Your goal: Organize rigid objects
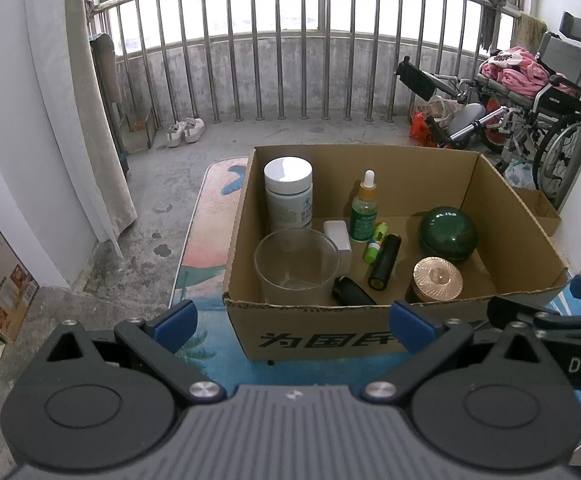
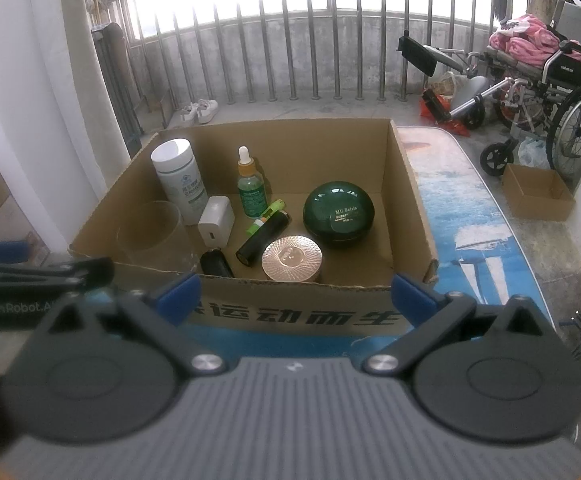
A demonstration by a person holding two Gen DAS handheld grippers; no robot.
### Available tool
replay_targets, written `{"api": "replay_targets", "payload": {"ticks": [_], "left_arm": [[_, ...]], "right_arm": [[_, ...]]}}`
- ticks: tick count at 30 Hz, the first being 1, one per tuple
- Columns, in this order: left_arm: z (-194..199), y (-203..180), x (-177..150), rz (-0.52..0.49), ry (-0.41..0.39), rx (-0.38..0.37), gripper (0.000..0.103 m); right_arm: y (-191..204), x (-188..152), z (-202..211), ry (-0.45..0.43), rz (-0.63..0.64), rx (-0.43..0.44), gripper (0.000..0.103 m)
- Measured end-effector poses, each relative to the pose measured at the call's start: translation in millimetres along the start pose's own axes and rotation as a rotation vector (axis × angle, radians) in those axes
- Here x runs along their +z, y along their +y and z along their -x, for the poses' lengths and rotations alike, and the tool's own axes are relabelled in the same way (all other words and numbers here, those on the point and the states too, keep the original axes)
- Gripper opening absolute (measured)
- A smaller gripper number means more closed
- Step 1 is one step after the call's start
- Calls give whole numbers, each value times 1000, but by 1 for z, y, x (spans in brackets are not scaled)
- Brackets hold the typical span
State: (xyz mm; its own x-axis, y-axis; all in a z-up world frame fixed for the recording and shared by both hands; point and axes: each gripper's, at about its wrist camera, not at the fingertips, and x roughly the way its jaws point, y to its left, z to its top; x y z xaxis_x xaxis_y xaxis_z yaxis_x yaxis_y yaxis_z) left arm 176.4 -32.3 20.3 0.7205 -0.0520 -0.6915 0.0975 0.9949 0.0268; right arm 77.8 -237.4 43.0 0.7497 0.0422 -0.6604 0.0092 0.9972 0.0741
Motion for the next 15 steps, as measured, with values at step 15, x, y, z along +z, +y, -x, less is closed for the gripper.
{"api": "replay_targets", "payload": {"ticks": [15], "left_arm": [[0, 1, 1, 0, 1, -1, 102]], "right_arm": [[0, 1, 0, 2, -3, 2, 102]]}}
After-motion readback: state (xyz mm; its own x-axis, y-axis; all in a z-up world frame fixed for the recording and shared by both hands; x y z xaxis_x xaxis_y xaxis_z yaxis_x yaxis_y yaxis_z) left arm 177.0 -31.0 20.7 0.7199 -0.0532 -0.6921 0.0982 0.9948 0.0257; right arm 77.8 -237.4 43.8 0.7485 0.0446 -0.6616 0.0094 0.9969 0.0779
